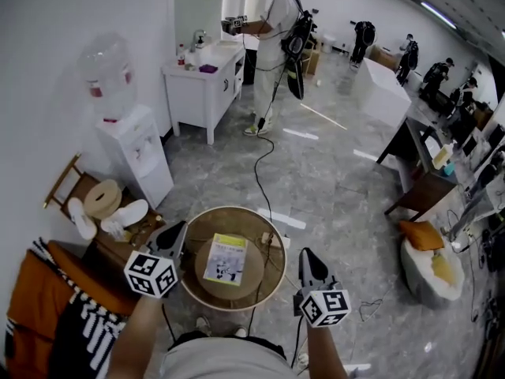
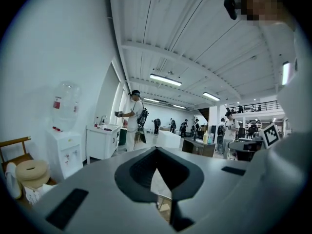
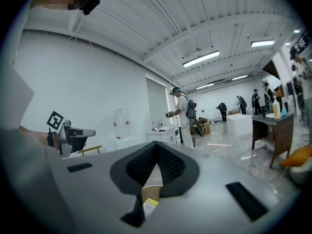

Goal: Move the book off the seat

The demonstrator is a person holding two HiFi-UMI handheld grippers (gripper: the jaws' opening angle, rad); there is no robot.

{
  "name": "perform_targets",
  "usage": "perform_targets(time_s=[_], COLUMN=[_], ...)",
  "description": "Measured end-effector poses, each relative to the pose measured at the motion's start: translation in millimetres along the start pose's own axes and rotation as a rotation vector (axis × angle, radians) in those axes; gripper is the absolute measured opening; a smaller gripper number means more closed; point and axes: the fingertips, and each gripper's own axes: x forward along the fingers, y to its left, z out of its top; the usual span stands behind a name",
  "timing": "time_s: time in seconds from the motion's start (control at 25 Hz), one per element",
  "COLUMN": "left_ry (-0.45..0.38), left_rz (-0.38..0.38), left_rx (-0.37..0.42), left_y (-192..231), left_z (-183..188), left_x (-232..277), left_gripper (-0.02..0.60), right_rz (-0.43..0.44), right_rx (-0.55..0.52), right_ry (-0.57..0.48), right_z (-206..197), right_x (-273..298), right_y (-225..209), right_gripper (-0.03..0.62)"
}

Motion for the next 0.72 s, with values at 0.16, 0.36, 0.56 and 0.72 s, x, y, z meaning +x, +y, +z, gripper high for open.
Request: perform_targets(time_s=[0.16,0.36,0.56,0.72], left_ry=[-0.081,-0.173,-0.209,-0.244], left_rz=[0.013,0.038,0.052,0.068], left_rx=[0.007,0.003,0.017,0.014], left_y=[8,24,26,16], left_z=[33,65,78,75], left_x=[-15,-40,-70,-94], left_gripper=[0.015,0.016,0.015,0.016], right_rz=[-0.028,-0.048,-0.075,-0.108], right_rx=[-0.008,-0.026,-0.056,-0.054], right_ry=[-0.054,-0.087,-0.093,-0.096], right_z=[25,41,49,44], right_x=[-3,-3,-18,-36], right_y=[-3,-4,-8,-12], right_gripper=[0.020,0.020,0.020,0.020])
